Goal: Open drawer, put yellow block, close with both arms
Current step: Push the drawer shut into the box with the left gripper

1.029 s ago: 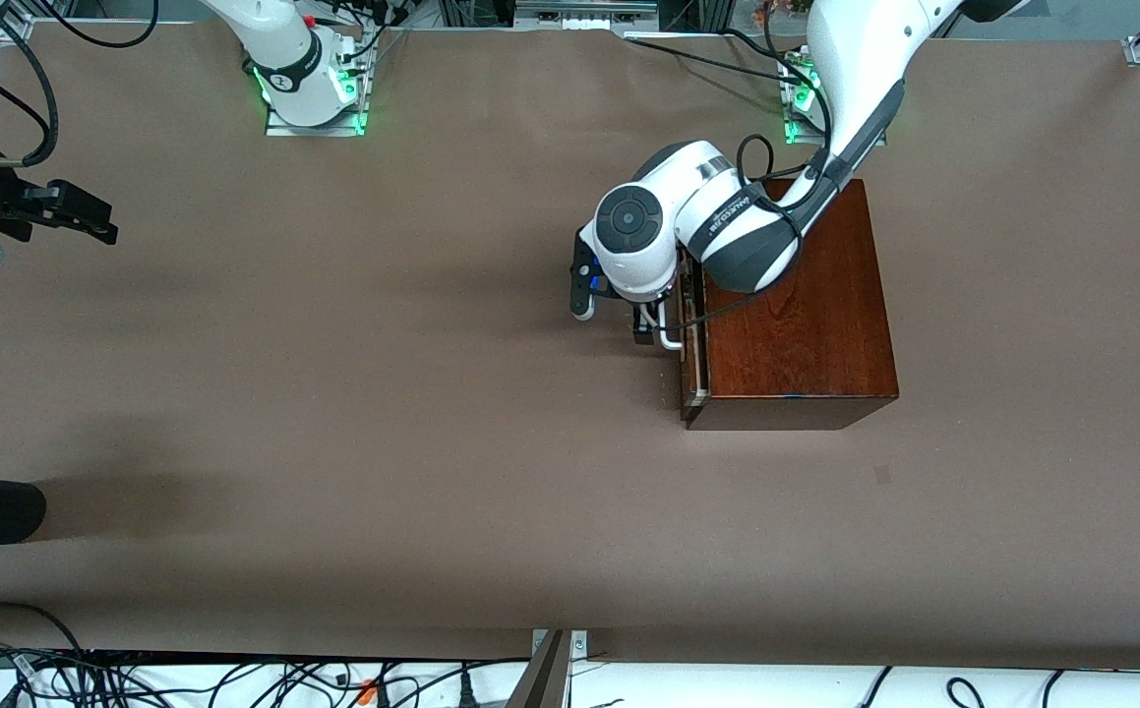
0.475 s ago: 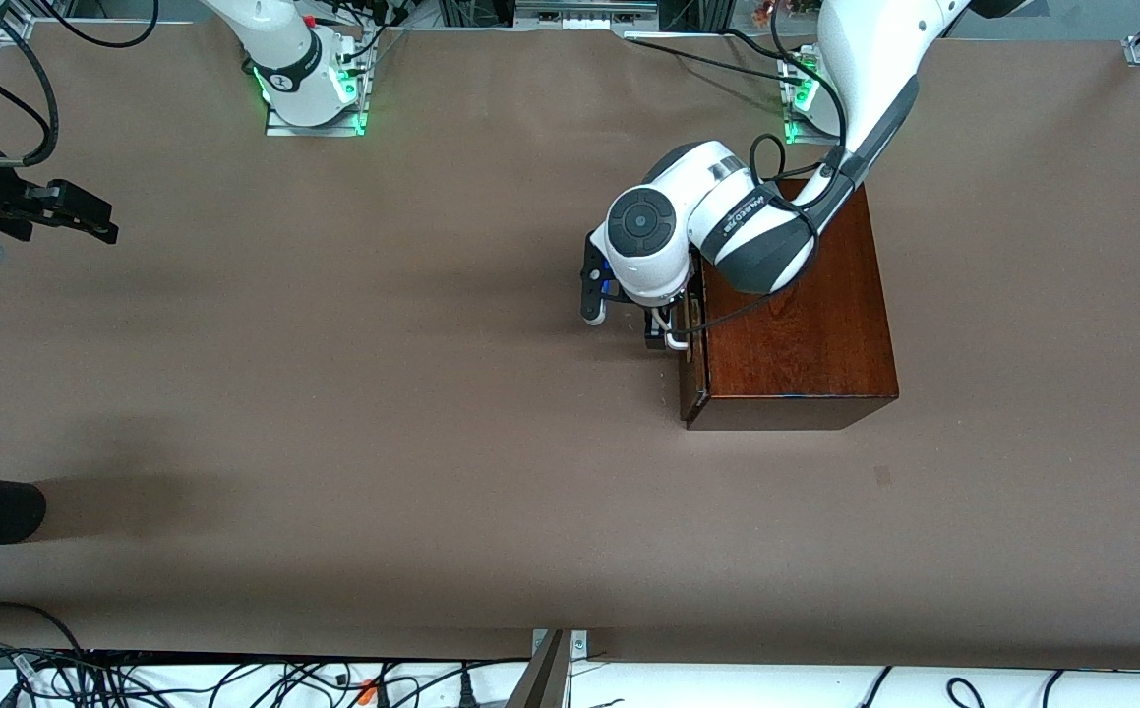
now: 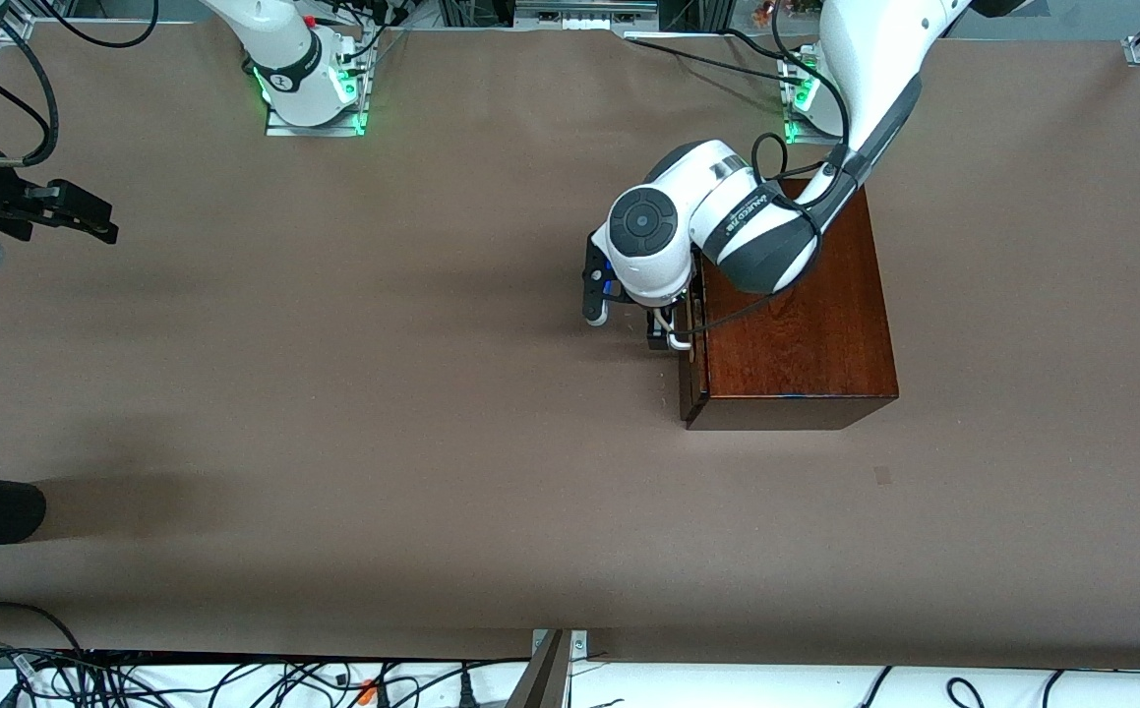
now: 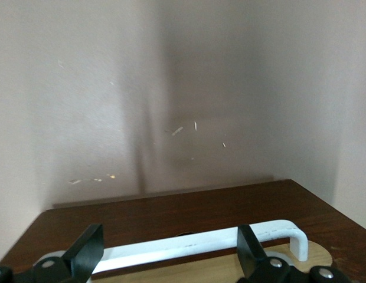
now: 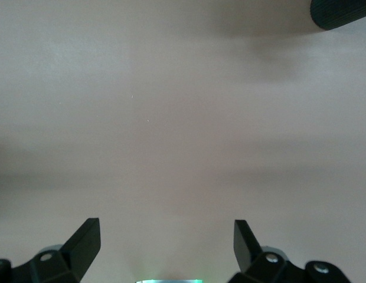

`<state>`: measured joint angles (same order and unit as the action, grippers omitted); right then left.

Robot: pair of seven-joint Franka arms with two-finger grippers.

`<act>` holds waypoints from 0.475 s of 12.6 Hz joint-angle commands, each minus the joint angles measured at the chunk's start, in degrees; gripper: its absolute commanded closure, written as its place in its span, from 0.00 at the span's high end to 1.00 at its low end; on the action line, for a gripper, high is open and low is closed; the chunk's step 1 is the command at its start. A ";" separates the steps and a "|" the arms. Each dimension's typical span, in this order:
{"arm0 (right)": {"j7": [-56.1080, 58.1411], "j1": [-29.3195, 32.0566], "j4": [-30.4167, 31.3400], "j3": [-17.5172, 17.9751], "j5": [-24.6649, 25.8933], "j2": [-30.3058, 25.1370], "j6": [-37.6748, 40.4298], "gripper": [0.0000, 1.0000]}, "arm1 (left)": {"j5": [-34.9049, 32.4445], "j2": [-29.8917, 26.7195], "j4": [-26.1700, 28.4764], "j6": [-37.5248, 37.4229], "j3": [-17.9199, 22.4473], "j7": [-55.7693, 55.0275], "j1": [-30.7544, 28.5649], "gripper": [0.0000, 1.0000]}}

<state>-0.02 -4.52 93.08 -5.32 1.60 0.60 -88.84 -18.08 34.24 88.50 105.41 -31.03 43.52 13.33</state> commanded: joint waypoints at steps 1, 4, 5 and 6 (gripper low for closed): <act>-0.68 0.83 -0.35 0.84 -0.02 -0.43 0.78 1.00 | 5.66 -3.90 -1.57 -2.05 -0.96 -5.69 -0.59 1.00; -0.86 0.83 -0.35 0.84 -0.02 -0.43 0.78 1.00 | 11.91 -9.87 -1.66 -8.00 -0.61 -20.17 -0.94 1.00; -0.77 0.83 -0.27 0.84 -0.02 -0.43 0.69 1.00 | 12.28 -12.07 -1.75 -11.42 -0.69 -25.01 -2.94 1.00; -0.86 0.83 -0.35 0.84 -0.02 -0.43 0.69 1.00 | 12.89 -14.18 -1.75 -13.98 -0.96 -28.63 -5.40 1.00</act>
<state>-0.08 -4.52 93.08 -5.30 1.60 0.60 -88.84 -7.58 24.86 85.76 95.67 -31.53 20.77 12.20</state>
